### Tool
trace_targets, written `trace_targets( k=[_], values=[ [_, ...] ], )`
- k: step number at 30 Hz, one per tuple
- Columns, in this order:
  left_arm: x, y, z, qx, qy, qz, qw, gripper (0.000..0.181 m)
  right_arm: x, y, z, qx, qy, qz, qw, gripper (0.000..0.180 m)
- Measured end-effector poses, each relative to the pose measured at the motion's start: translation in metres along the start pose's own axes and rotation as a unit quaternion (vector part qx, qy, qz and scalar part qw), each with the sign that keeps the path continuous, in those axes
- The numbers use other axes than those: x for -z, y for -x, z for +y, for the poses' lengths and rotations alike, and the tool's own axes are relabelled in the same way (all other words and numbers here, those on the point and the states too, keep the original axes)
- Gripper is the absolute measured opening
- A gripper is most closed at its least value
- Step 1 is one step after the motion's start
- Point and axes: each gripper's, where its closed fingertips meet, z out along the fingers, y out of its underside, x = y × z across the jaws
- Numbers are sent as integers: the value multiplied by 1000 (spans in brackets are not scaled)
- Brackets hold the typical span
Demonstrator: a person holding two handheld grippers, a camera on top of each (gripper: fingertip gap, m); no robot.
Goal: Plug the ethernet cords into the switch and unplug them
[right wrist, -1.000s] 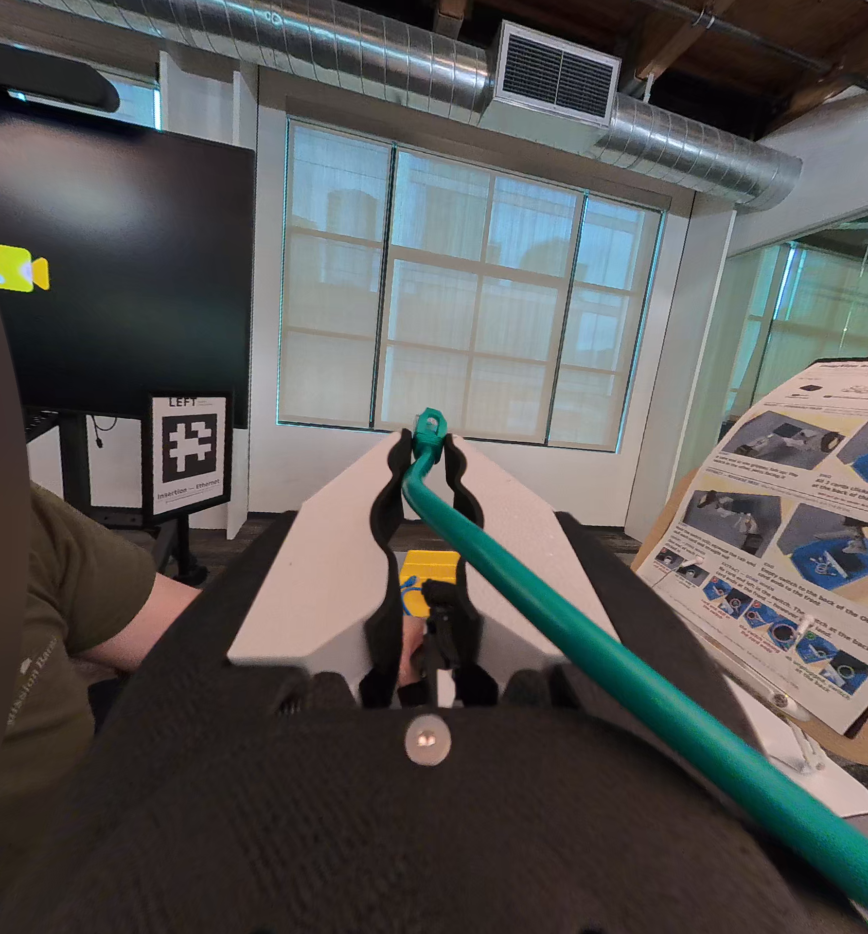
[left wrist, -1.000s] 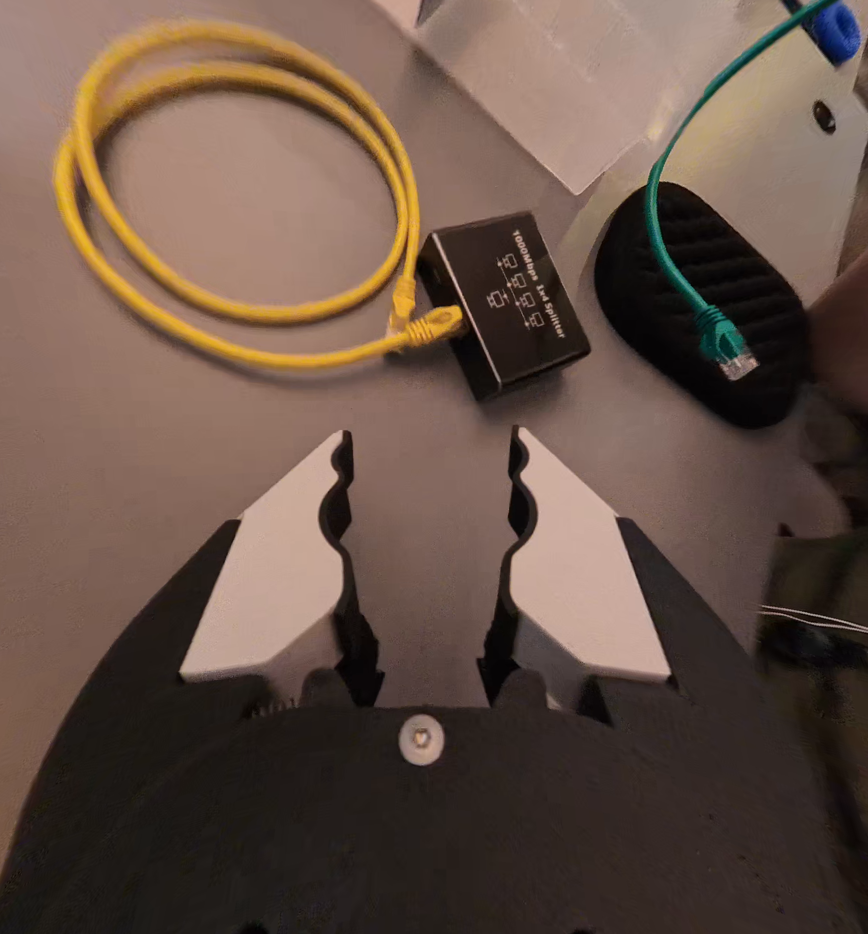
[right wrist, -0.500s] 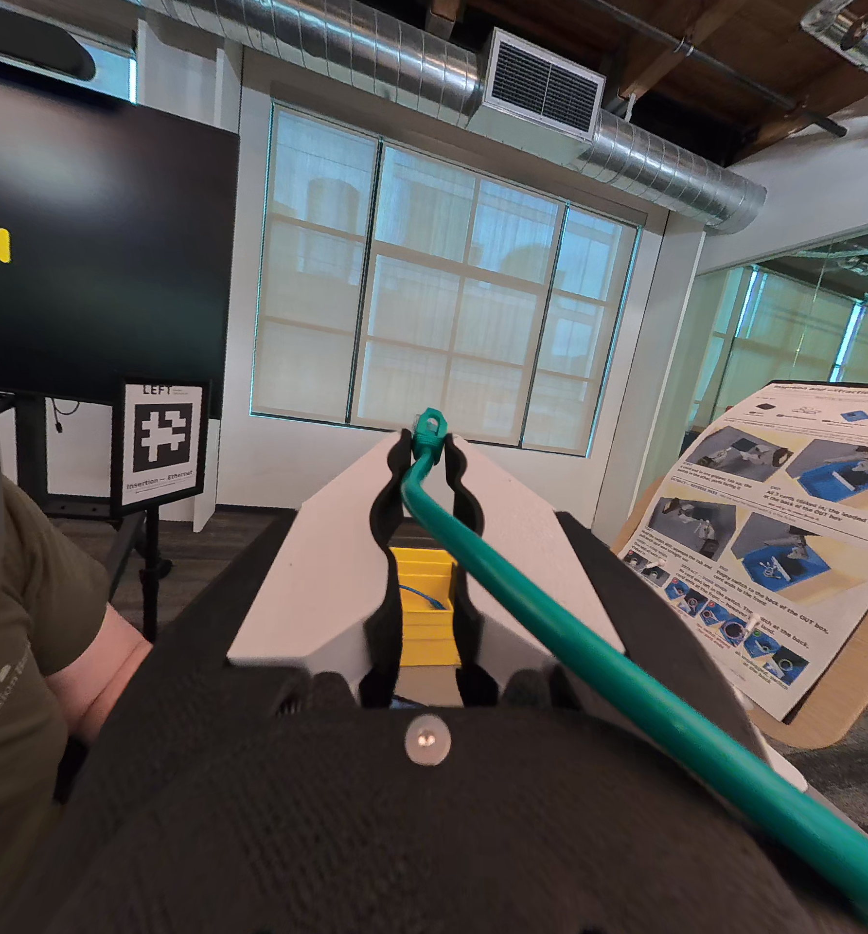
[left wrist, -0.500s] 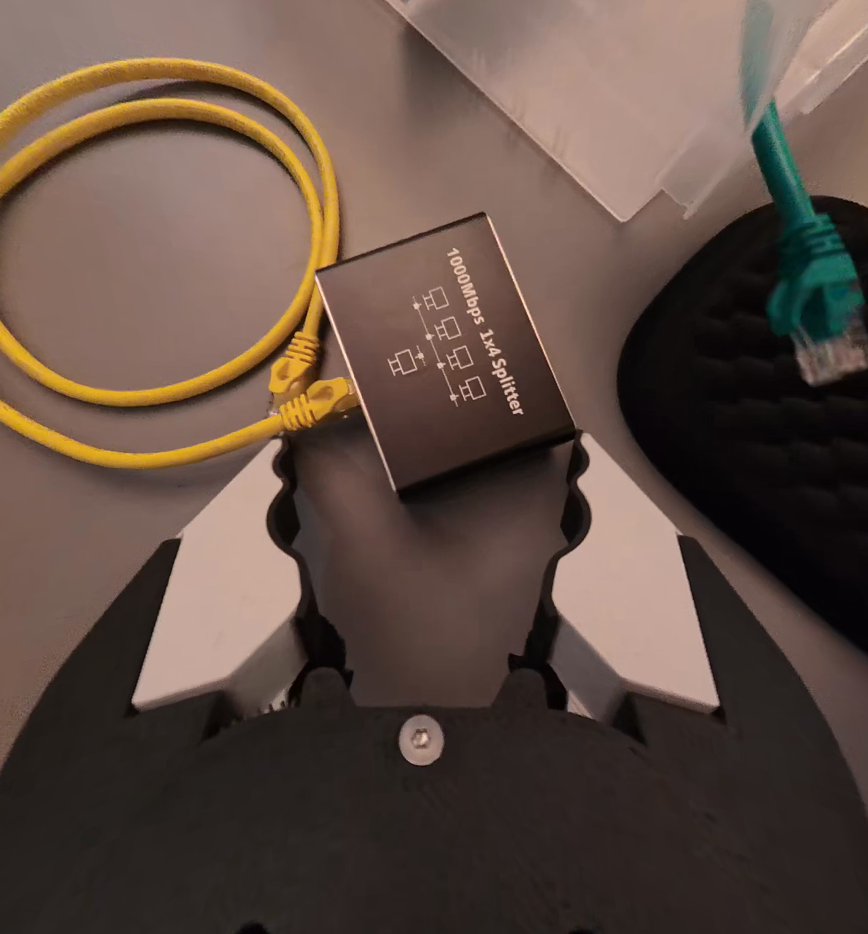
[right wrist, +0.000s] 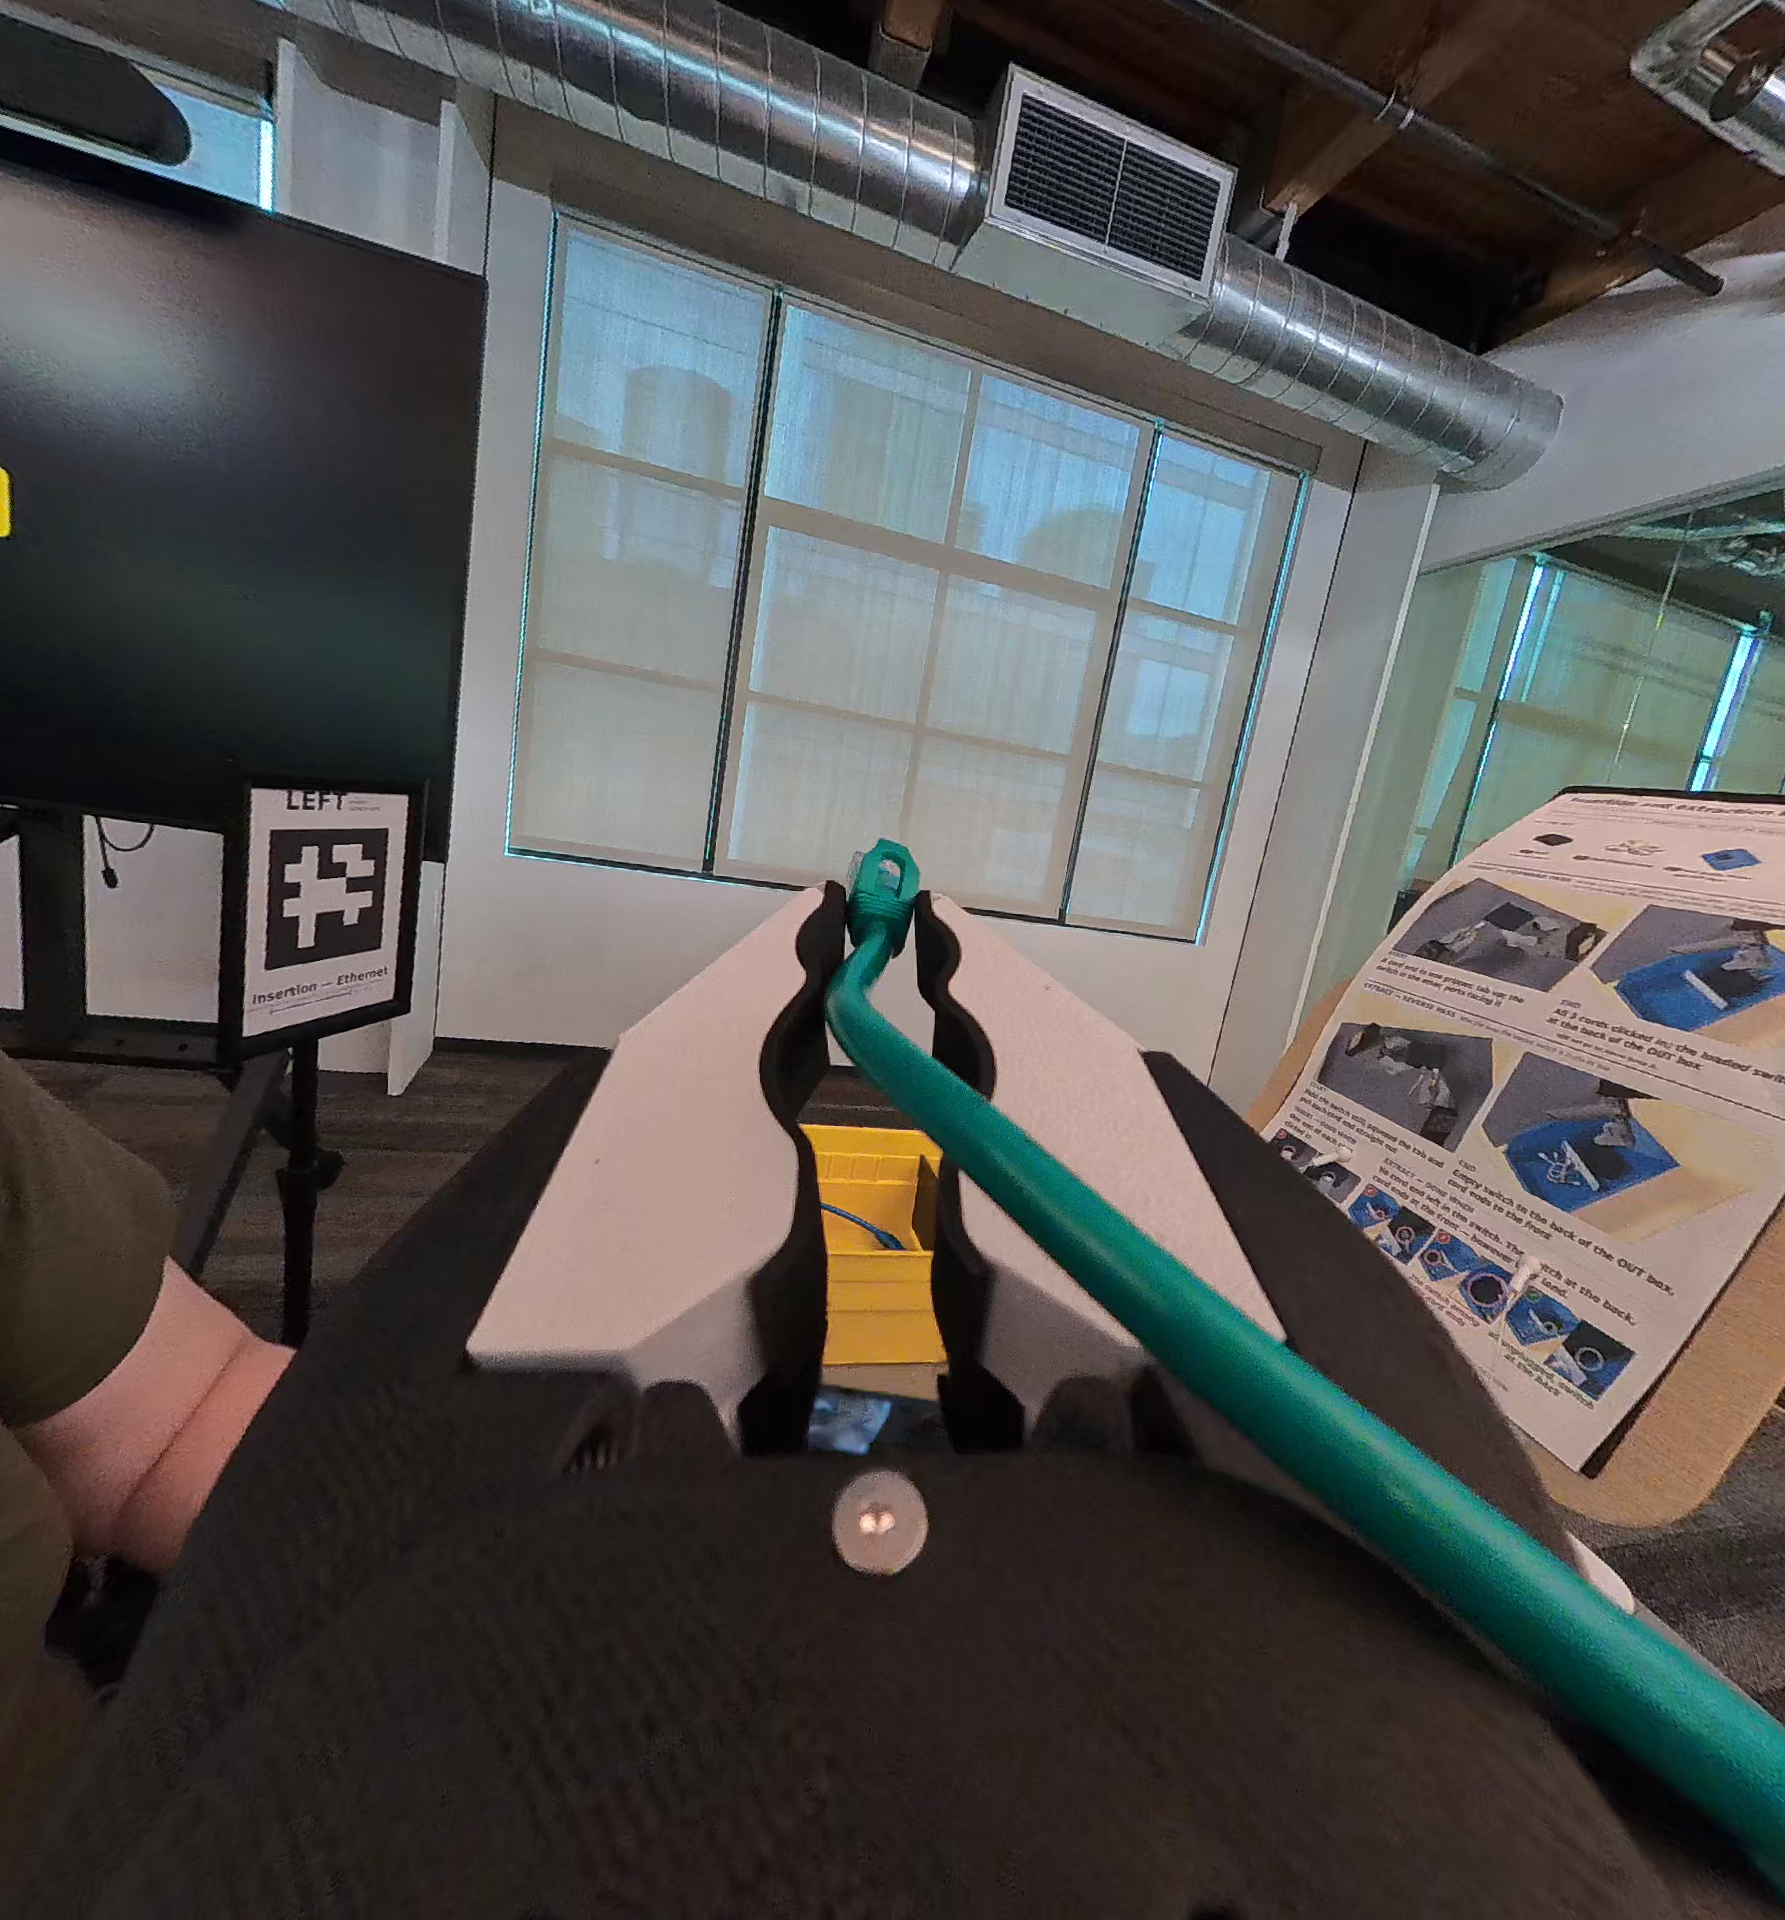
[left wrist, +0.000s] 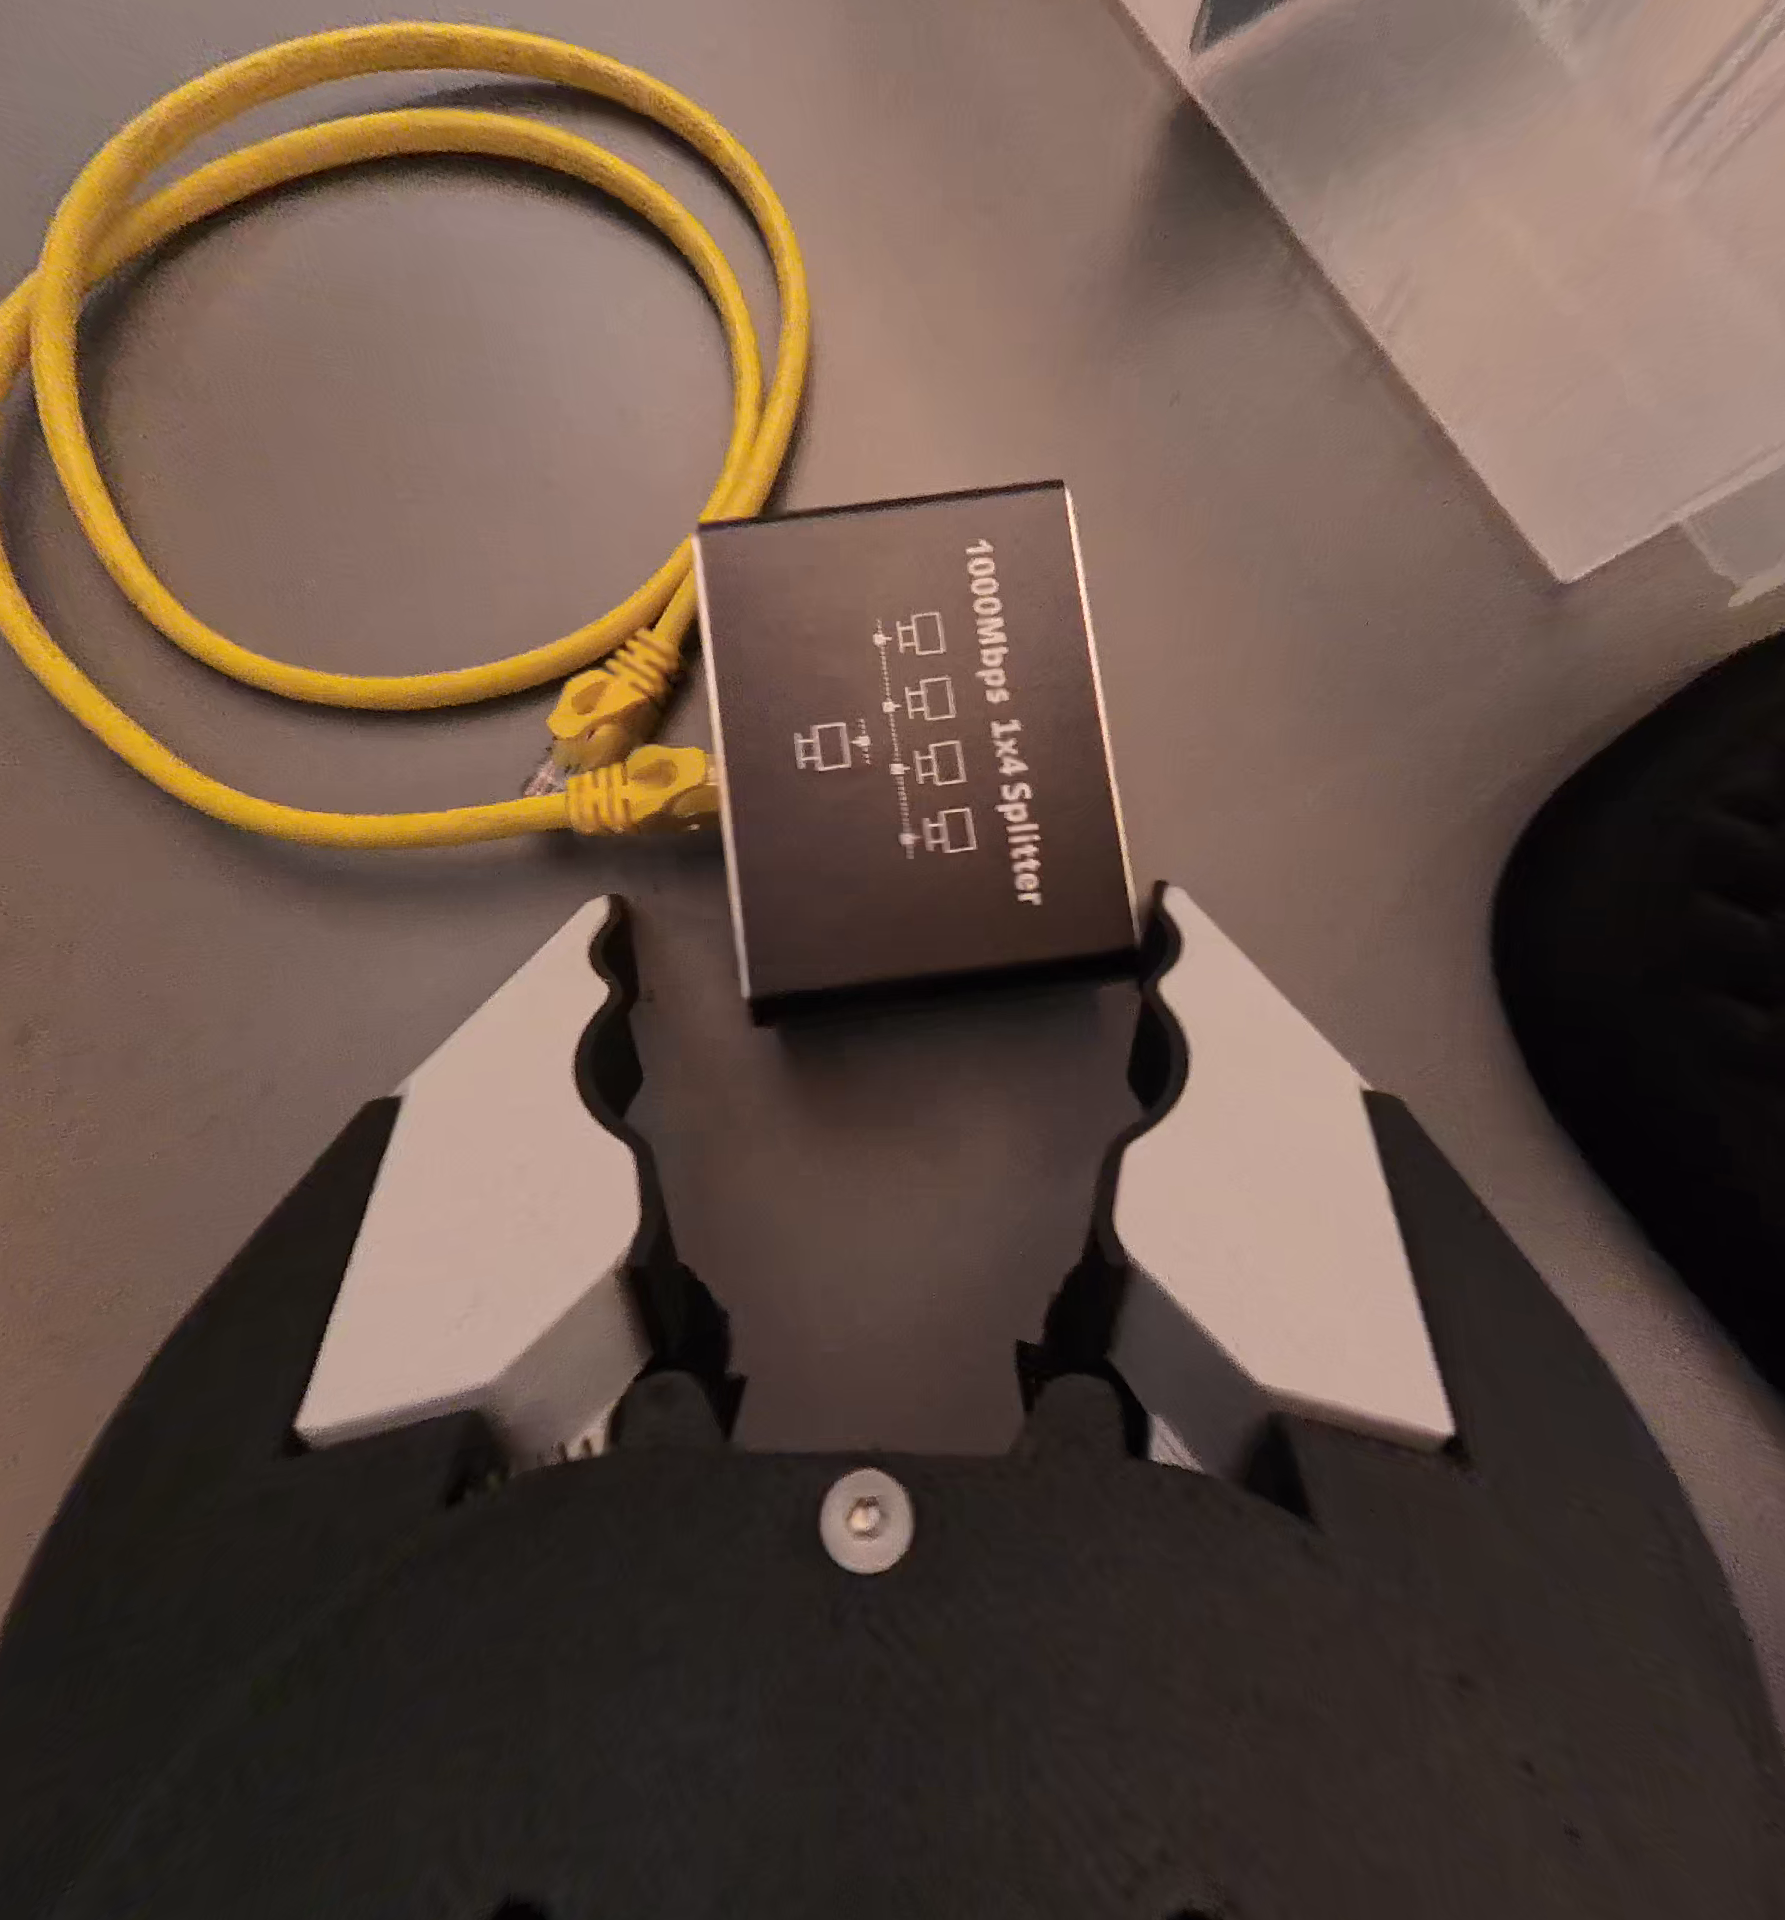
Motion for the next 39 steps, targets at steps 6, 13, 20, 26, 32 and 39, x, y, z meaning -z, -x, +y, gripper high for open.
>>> trace_targets(
  k=[6, 13, 20, 26, 32, 39],
  values=[
    [-2, -1, -2, -45, 19, 13, 999, 76, 5, -1, -3, 4, -3, 7, 1000, 12],
    [-5, 0, -7, -57, 17, 31, 998, 75, 3, -1, -1, 9, 3, 10, 1000, 12],
    [9, 14, -28, 73, -36, 160, 984, 74, -3, -9, 13, 18, 34, 29, 999, 12],
    [50, 31, -65, 244, -137, 364, 888, 74, -18, -24, 42, -5, 72, 38, 997, 12],
    [105, 59, -104, 334, -244, 519, 748, 74, -35, -56, 99, -32, 157, 85, 983, 12],
    [153, 56, -159, 257, -321, 546, 730, 74, -44, -75, 126, 37, 190, 131, 972, 11]
  ],
)
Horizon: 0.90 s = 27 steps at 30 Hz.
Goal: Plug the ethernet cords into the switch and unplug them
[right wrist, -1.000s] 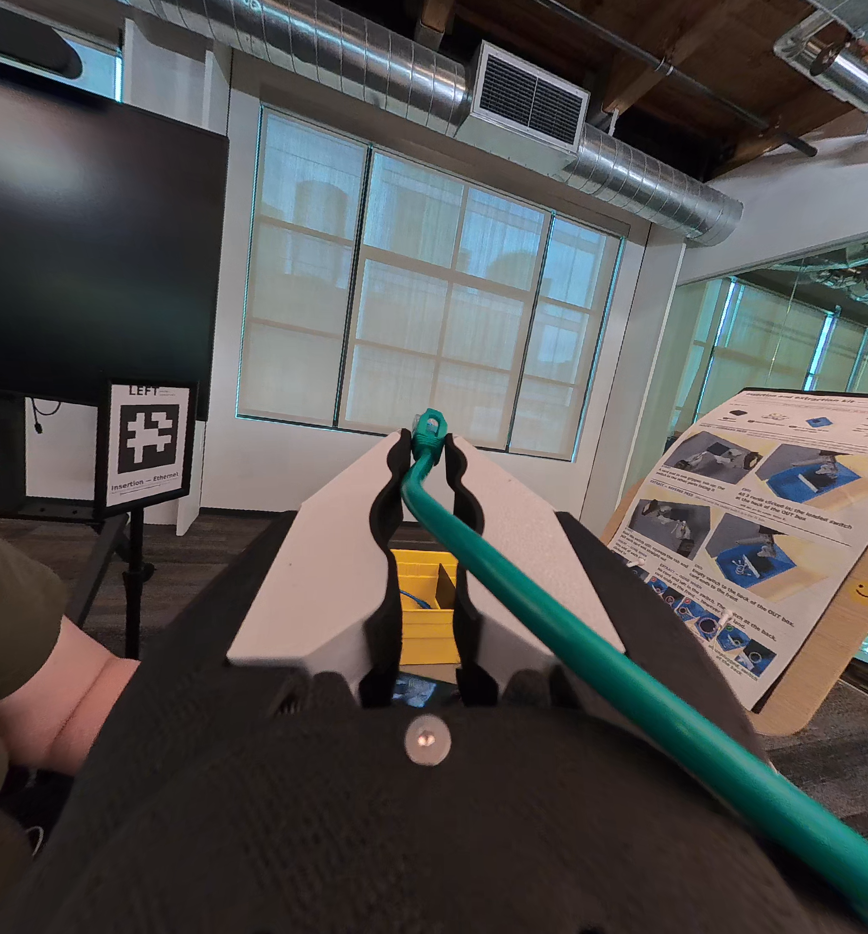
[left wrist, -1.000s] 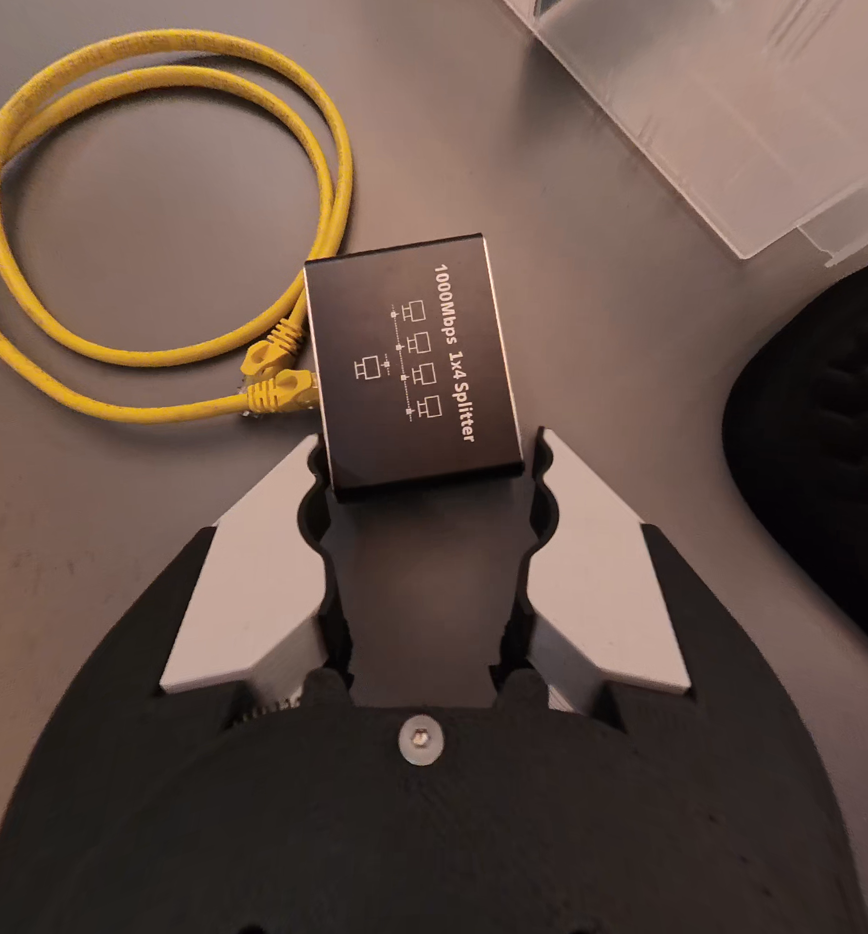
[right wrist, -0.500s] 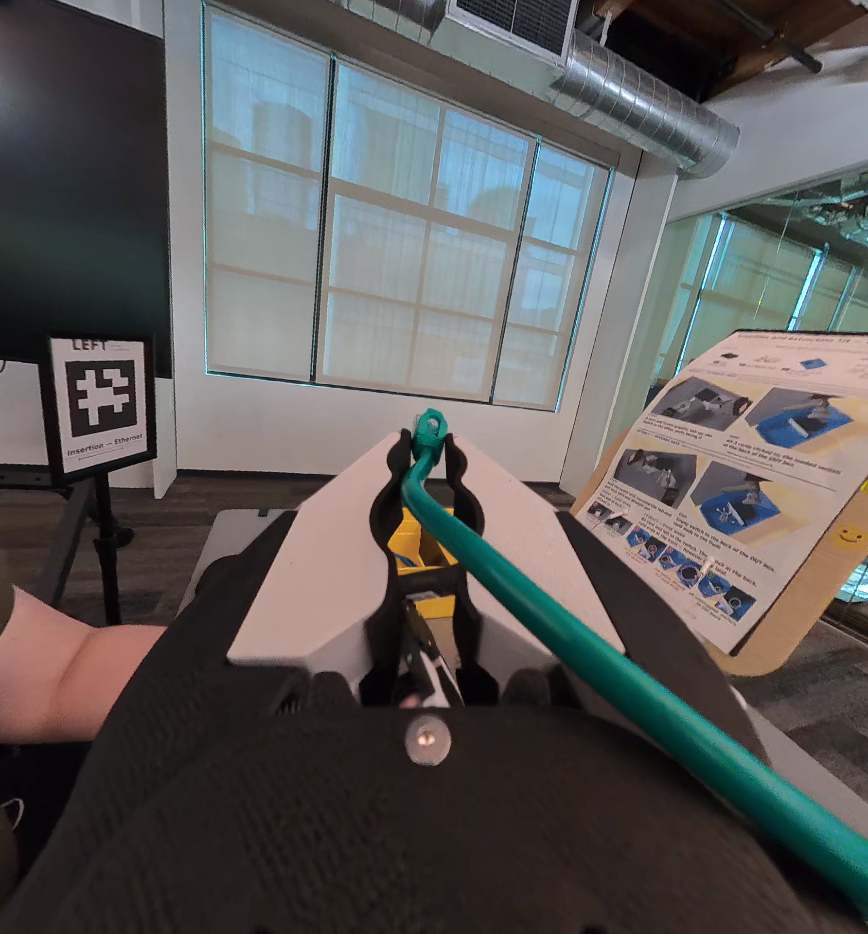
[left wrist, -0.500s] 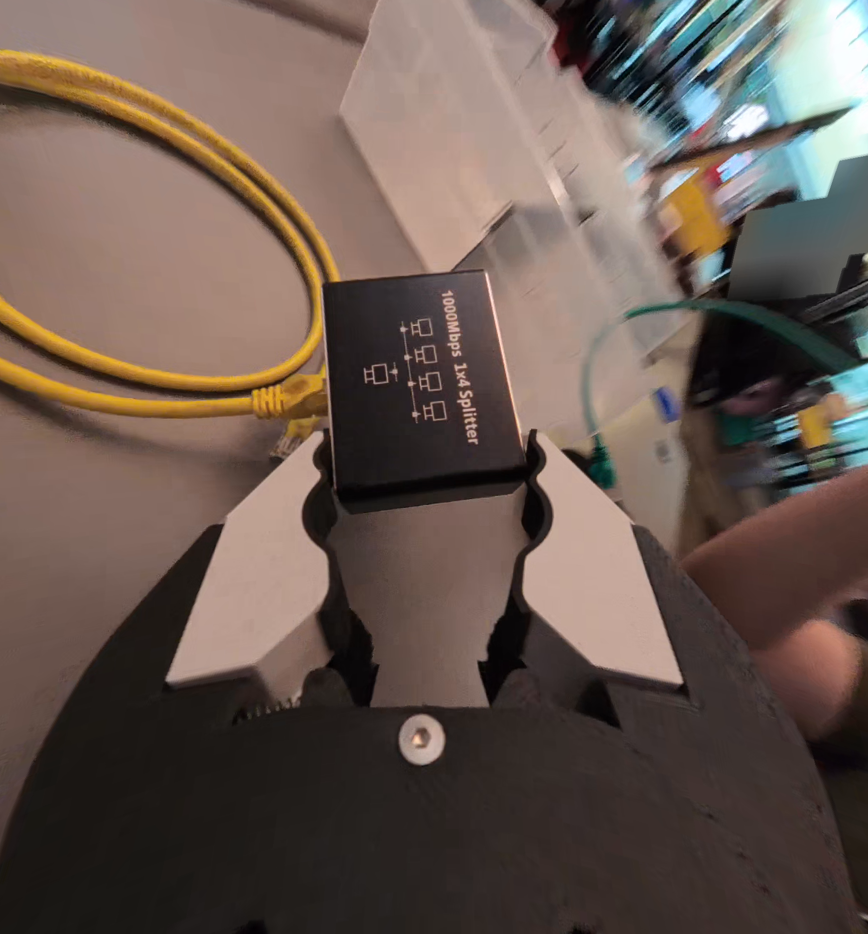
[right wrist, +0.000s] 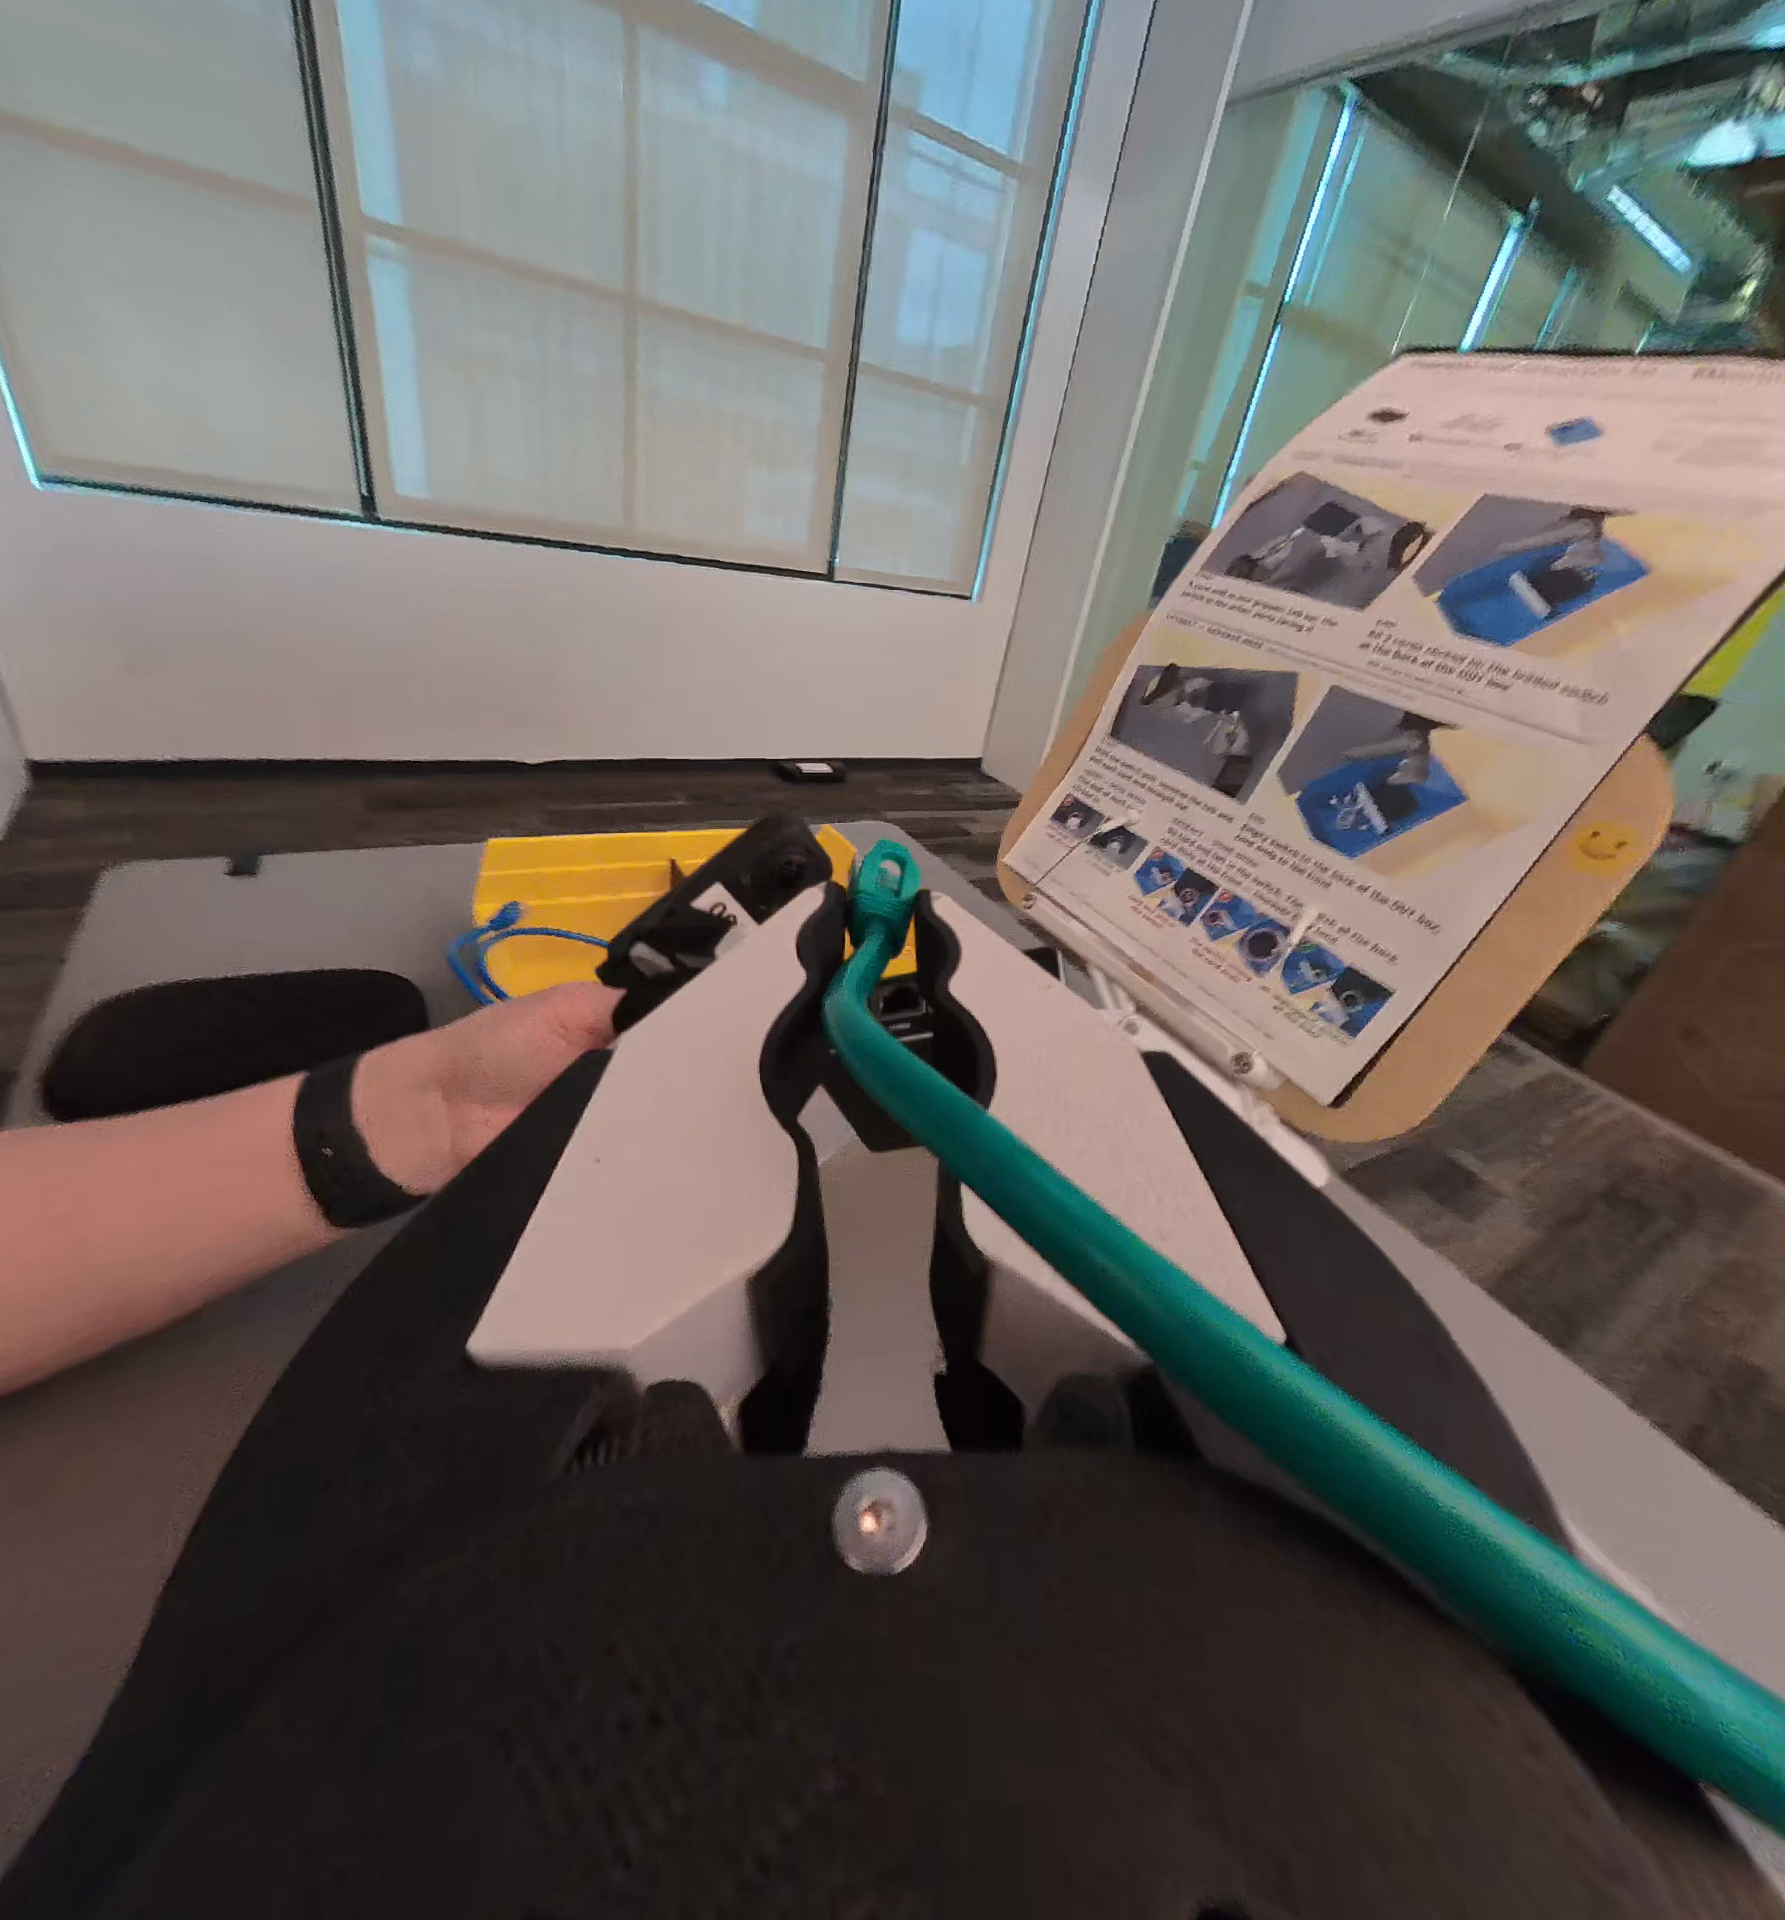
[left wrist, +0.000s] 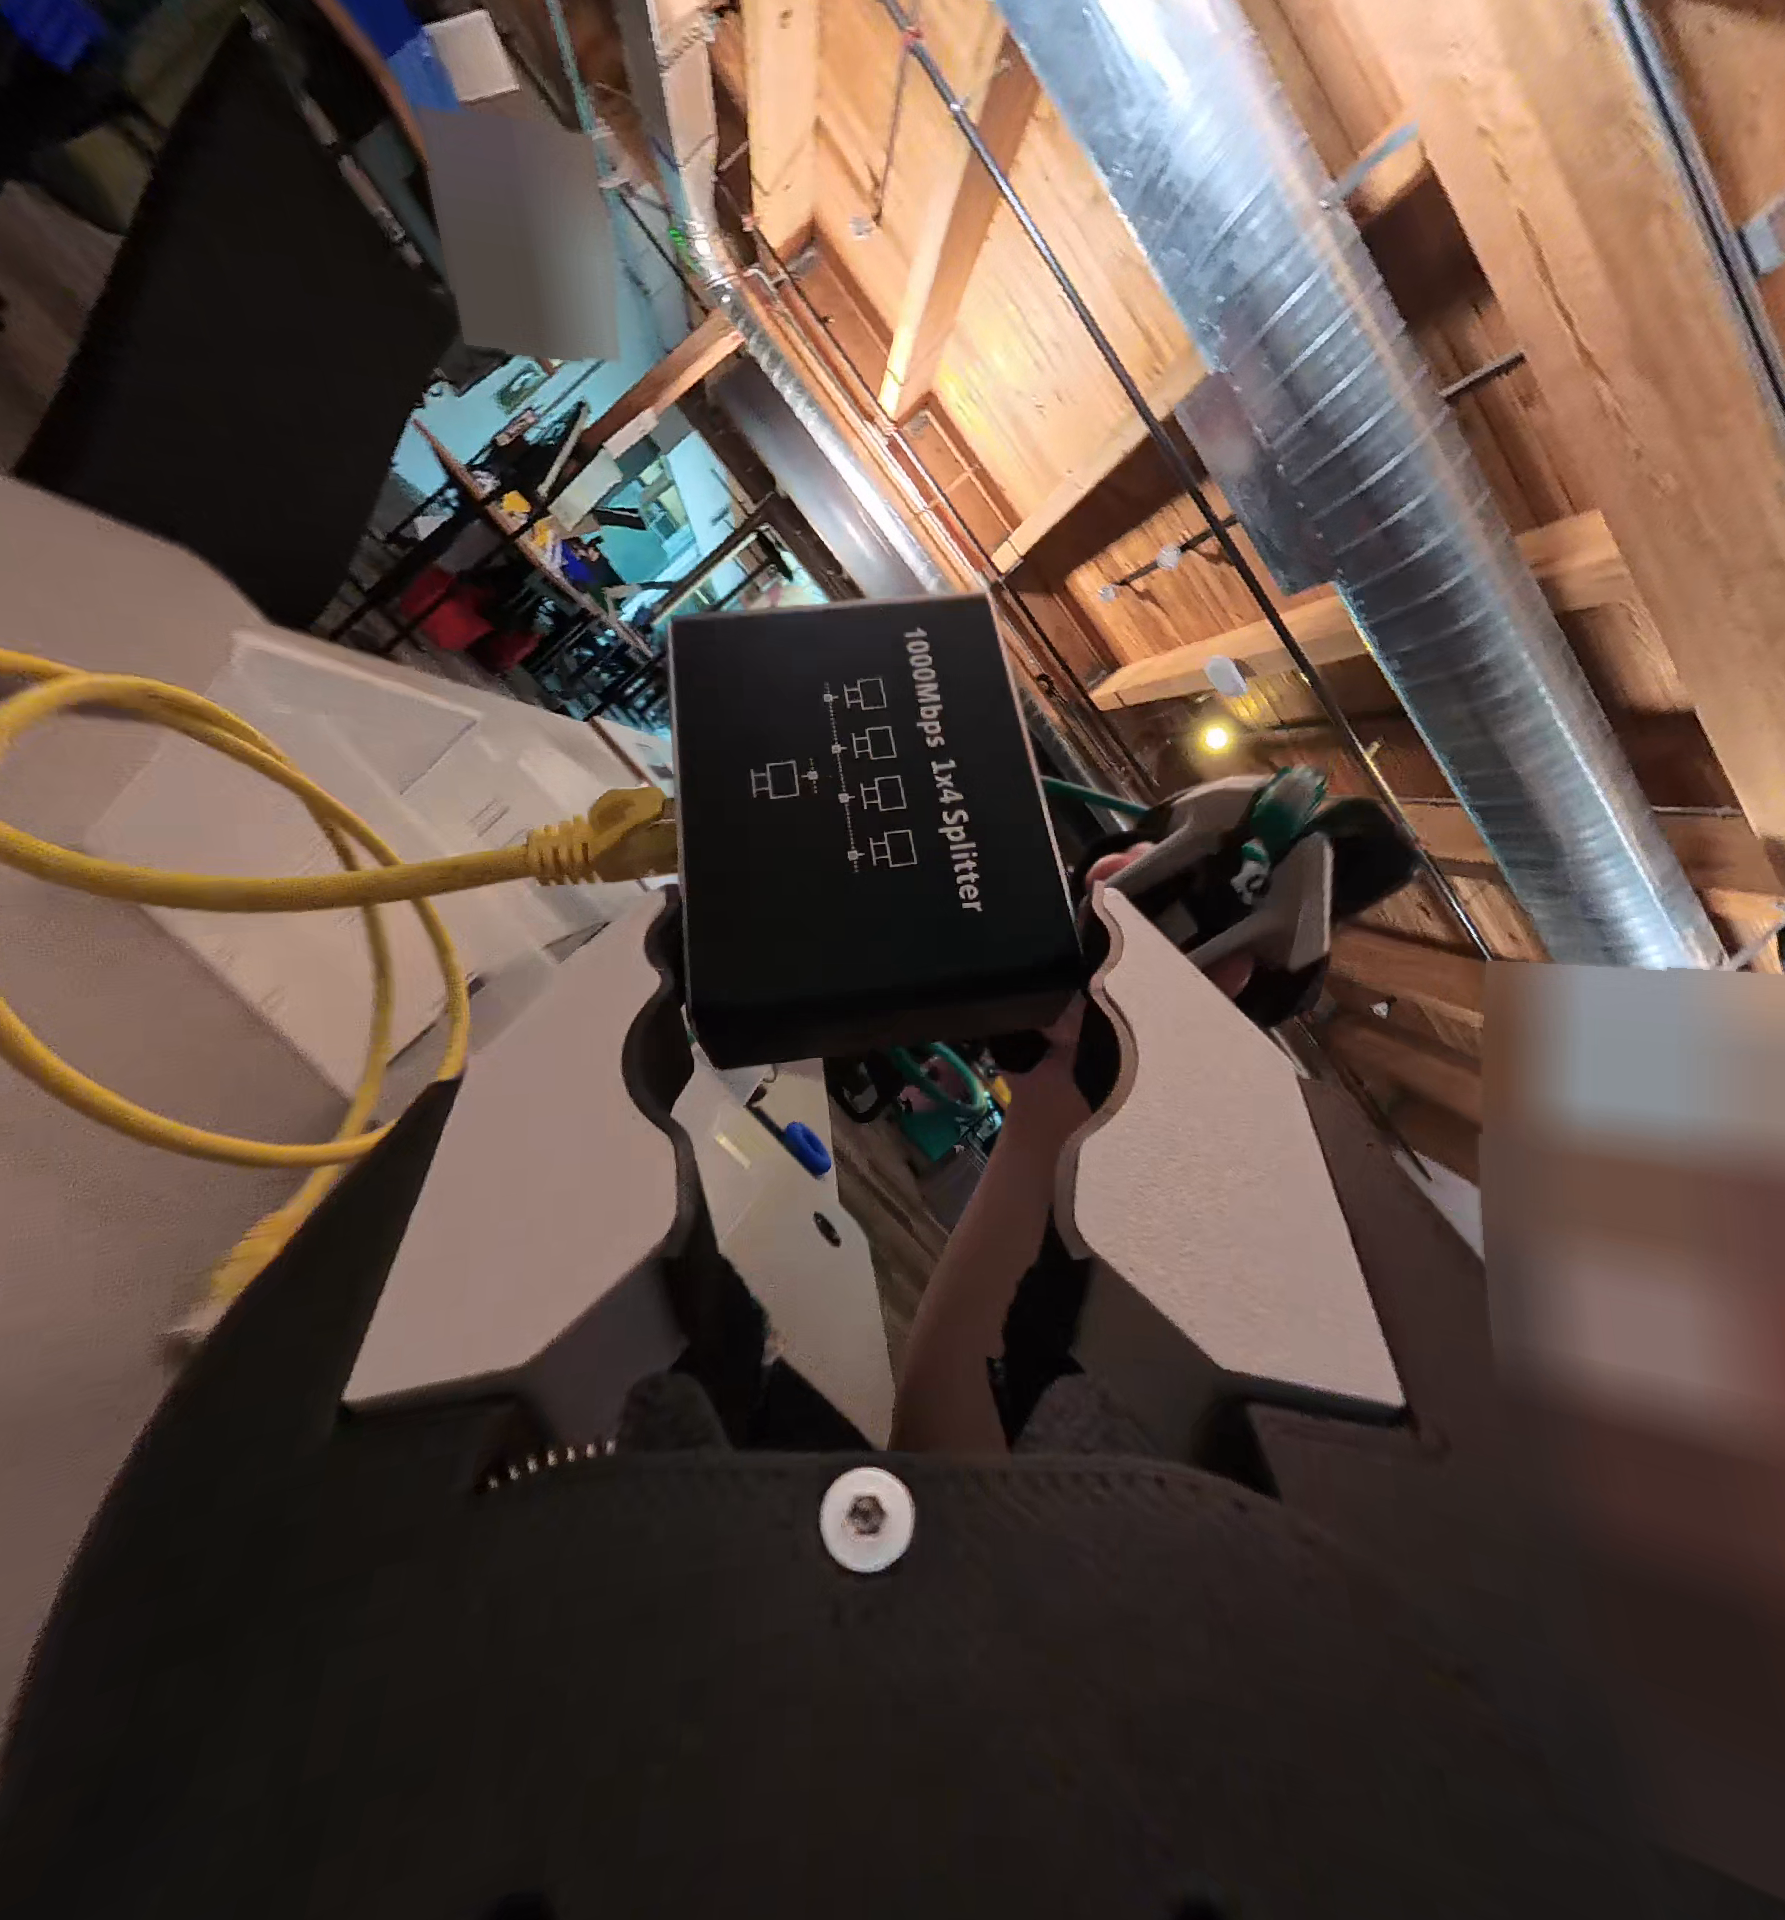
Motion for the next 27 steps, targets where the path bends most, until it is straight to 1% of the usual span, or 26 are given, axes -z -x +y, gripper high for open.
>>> trace_targets(
  k=[5, 9, 12, 16, 21, 24, 27],
  values=[
    [-25, -23, -13, -11, 8, 49, 999, 73, -1, -3, 1, 88, 25, 56, 994, 12],
    [-29, -21, -17, -26, 10, 45, 999, 74, -8, -8, 12, 129, 63, 90, 986, 12],
    [-30, -23, -20, -32, 19, 51, 998, 73, -14, -11, 20, 137, 74, 101, 983, 12],
    [-29, -22, -21, -36, 16, 46, 998, 74, -22, -15, 29, 125, 81, 104, 983, 12],
    [-32, -21, -17, -59, 21, 30, 998, 74, -24, -16, 31, 129, 80, 115, 982, 12],
    [-34, -24, -16, -86, 20, 18, 996, 74, -24, -14, 31, 133, 87, 113, 981, 12],
    [-37, -29, -13, -139, 25, 2, 990, 74, -22, -14, 29, 144, 96, 121, 977, 12]
  ],
)
